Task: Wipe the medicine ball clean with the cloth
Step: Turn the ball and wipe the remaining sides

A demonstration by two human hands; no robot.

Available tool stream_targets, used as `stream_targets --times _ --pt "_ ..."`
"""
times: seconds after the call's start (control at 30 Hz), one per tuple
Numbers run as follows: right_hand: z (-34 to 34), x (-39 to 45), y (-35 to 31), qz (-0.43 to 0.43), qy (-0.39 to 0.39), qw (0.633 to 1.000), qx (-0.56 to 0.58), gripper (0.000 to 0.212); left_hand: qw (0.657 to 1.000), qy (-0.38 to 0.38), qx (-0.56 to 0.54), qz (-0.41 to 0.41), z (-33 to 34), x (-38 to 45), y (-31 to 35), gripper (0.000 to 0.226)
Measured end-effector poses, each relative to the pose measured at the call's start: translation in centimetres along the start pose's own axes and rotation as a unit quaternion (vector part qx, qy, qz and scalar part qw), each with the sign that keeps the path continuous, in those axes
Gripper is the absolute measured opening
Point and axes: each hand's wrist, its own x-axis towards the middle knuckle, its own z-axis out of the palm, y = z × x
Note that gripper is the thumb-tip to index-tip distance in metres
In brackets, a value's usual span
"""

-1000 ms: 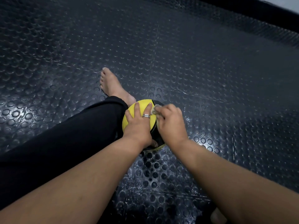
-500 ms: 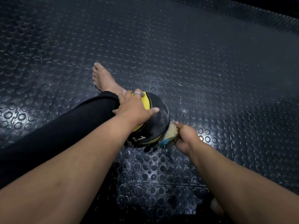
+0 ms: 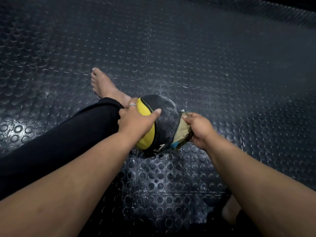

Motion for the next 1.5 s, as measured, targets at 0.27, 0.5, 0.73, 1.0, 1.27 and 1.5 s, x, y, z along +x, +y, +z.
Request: stream_targets --times 0.27,0.5,0.73,1.0,1.27,1.5 --pt "1.2 0.5 -0.9 -0.112 0.007 0.967 -0.230 0.025 0.997 0.031 0.058 0.049 0.9 0.2 0.0 0.058" --pt "1.0 0.4 0.6 -0.105 0.003 0.974 -0.198 0.036 0.948 -0.172 0.232 0.132 0.4 1.1 0.1 0.143" --pt "2.4 0.8 -0.9 -0.153 0.015 0.942 -0.298 0.035 0.954 -0.139 0.247 0.093 -0.6 1.6 0.5 0.146" --pt "4.9 -4.1 3.9 -0.258 0.135 0.915 -0.278 0.039 0.957 -0.099 0.259 0.089 2.0 0.0 -0.9 0.145" --pt "3.7 0.1 2.5 -0.187 0.174 0.937 -0.239 0.031 0.950 -0.103 0.280 0.088 2.3 0.2 0.1 0.143" --pt "4.5 -3.5 2.8 -0.349 0.113 0.867 -0.338 0.030 0.953 -0.073 0.280 0.090 3.0 0.7 -0.3 0.134"
